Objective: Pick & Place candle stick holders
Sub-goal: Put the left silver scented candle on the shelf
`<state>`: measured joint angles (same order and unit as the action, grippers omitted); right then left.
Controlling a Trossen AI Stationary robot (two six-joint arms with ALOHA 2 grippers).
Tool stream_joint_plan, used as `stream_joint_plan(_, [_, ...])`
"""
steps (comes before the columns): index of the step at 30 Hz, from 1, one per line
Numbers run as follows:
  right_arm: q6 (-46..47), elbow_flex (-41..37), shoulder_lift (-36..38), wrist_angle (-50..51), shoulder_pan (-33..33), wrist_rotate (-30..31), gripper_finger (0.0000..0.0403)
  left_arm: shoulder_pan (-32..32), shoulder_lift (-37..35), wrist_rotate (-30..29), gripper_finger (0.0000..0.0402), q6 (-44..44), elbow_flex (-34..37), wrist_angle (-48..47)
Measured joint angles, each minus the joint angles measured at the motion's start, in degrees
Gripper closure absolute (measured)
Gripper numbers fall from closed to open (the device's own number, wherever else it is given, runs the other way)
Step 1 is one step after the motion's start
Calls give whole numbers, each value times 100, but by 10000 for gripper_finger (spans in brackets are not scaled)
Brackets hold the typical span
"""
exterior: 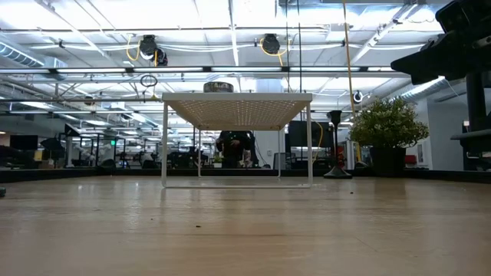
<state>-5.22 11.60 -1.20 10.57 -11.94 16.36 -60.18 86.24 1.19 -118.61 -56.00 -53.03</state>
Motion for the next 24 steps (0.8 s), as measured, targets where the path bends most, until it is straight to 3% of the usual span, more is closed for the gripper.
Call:
stream_joint_plan(14, [-1, 0, -1, 1, 0, 2, 403, 11, -20, 29, 46, 111, -84, 72])
stream_joint_plan(24, [-1, 0, -1, 1, -2, 1, 403, 11, -483, 28, 46, 129, -84, 92])
